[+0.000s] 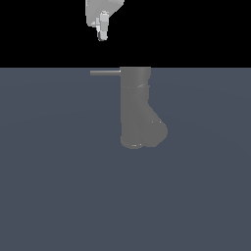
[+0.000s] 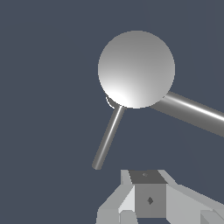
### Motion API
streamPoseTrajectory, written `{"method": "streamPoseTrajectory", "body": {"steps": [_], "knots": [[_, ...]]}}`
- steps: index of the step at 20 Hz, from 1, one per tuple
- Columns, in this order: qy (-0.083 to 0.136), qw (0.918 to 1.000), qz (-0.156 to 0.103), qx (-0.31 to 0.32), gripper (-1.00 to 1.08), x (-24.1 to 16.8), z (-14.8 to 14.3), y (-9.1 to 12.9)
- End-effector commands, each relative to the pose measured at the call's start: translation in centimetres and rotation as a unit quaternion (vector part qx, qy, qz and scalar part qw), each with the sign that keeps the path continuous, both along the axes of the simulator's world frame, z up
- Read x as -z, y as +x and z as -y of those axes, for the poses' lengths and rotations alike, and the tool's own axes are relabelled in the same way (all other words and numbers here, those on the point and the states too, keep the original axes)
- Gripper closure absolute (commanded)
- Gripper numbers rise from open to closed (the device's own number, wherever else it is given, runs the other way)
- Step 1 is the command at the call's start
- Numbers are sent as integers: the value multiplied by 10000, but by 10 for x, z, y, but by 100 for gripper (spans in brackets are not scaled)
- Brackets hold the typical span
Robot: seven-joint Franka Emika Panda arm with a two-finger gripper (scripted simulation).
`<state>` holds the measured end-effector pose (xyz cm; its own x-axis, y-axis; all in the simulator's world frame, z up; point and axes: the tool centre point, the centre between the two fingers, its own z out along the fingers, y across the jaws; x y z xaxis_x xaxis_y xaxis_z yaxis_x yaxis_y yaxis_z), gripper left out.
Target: Turn on the faucet by rotating a designated handle.
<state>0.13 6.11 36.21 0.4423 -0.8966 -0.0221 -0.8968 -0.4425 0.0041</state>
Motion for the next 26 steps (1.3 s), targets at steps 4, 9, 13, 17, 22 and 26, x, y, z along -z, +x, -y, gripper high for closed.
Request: {"method": "streamPoseTrajectory", "body": {"steps": [4, 9, 13, 17, 22, 26], "knots": [[-33, 9979, 12, 646, 108, 28, -11, 25], [-62, 9930, 25, 1182, 108, 54, -21, 44], [-79, 9885, 34, 1507, 108, 70, -27, 55], [-92, 9847, 42, 1738, 108, 82, -31, 62], [-100, 9818, 48, 1895, 108, 91, -34, 67], [-101, 9813, 49, 1921, 108, 92, -34, 68]]}}
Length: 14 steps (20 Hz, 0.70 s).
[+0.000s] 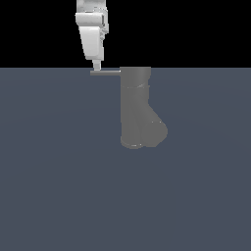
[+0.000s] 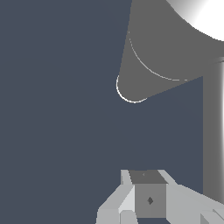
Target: Turn on the faucet by rotating a designated handle.
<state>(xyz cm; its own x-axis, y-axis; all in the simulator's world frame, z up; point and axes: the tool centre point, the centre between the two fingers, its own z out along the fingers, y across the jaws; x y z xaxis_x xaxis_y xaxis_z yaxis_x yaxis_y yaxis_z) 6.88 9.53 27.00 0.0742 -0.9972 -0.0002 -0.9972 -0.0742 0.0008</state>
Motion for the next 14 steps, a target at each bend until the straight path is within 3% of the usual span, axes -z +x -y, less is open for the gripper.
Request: {"method": "streamPoseTrajectory", "body": {"steps": [1, 14], "knots": [[-1, 10000, 4, 13, 108, 0, 0, 0], [-1, 10000, 2, 9, 108, 0, 4, -30]]}}
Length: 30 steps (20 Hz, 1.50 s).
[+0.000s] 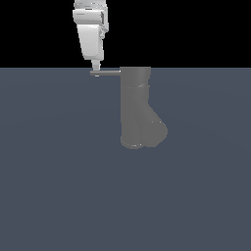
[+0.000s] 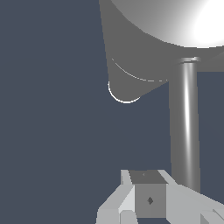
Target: Turn on the faucet by rotating a designated handle.
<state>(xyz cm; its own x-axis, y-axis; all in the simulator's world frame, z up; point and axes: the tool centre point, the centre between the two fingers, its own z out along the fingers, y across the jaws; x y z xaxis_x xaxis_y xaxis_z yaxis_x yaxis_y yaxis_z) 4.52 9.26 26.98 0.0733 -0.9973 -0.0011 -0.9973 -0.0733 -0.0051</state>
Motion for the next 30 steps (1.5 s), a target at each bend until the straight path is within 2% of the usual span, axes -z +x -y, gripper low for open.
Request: {"method": "streamPoseTrajectory", "body": {"steps": [1, 22, 24, 30], "knots": [[-7, 10000, -27, 4, 108, 0, 2, -10], [-7, 10000, -25, 8, 108, 0, 10, -74], [-1, 10000, 5, -38, 108, 0, 4, -69], [-2, 10000, -1, -28, 108, 0, 24, -85]]}}
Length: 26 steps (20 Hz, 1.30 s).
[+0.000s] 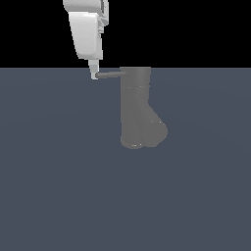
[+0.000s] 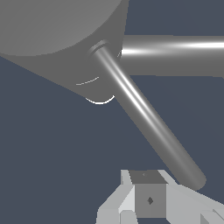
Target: Turn on the faucet by rotating a designated handle.
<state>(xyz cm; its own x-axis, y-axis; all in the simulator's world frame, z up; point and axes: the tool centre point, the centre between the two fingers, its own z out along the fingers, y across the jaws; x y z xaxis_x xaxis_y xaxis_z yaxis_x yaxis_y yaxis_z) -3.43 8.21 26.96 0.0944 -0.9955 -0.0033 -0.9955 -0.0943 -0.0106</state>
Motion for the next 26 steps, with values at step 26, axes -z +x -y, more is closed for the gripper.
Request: {"method": "streamPoseTrajectory", "body": {"steps": [26], "knots": [[-22, 10000, -38, 33, 108, 0, 98, -51]]}}
